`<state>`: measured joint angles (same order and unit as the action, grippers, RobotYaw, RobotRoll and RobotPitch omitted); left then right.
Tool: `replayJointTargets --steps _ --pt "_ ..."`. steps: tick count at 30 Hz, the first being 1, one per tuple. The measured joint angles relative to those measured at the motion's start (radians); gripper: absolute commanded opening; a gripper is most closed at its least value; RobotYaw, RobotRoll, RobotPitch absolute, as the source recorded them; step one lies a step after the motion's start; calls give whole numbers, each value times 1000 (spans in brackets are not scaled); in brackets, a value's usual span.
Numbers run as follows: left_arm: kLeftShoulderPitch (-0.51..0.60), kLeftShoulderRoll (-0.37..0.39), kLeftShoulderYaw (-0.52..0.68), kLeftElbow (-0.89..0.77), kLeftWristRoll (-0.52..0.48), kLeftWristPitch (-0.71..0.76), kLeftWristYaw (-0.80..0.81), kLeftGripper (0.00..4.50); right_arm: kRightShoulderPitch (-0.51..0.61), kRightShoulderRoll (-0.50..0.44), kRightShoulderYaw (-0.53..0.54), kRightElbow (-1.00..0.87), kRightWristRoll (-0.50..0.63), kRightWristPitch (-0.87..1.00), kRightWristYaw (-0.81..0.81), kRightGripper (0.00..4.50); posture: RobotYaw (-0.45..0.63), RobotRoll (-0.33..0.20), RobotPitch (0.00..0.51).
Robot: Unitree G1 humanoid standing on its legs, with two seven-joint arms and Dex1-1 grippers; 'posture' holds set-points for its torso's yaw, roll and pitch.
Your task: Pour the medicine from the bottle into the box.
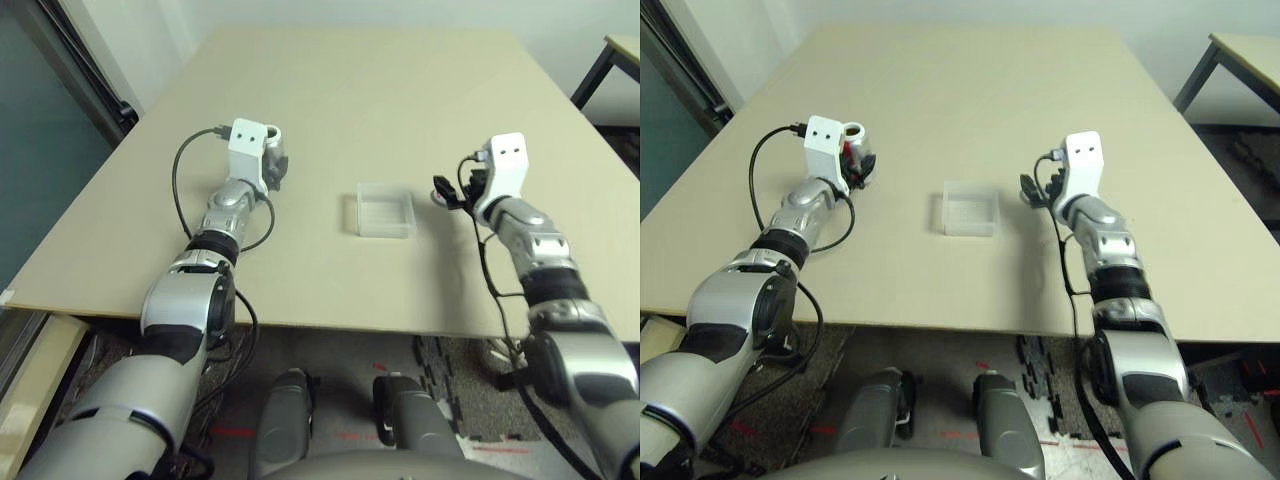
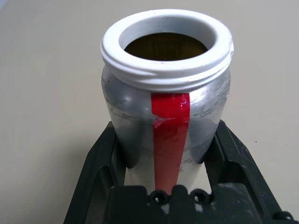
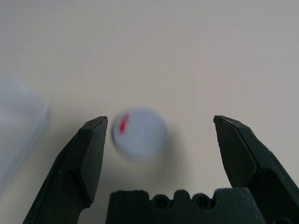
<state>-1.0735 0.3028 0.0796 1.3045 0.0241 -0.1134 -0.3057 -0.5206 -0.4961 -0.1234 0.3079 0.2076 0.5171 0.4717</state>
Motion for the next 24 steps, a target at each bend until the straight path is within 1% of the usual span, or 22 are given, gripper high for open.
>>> replayJointTargets --steps 4,7,9,12,15,18,24 --pt "-52 18 -88 18 103 2 -1 2464 128 -162 41 -283 56 208 148 4500 -78 0 72" --pt "-103 30 -138 22 171 0 4 2464 152 -198 77 -403 93 310 209 4500 -93 0 71" --pt "-139 25 -187 25 224 -10 13 2464 152 -198 113 -460 110 354 230 4500 -97 0 70" --pt "-188 23 -308 34 349 -41 45 2464 142 -190 170 -503 121 401 241 4500 -104 0 68" --pt "-239 9 -463 50 506 -66 81 2464 102 -172 207 -503 120 416 240 4500 -107 0 67" --pt "-296 -24 -611 51 653 -105 126 2464 53 -156 235 -497 112 415 238 4500 -116 0 66" --pt "-365 -61 -810 61 857 -143 216 2464 7 -116 277 -442 78 397 225 4500 -130 0 61"
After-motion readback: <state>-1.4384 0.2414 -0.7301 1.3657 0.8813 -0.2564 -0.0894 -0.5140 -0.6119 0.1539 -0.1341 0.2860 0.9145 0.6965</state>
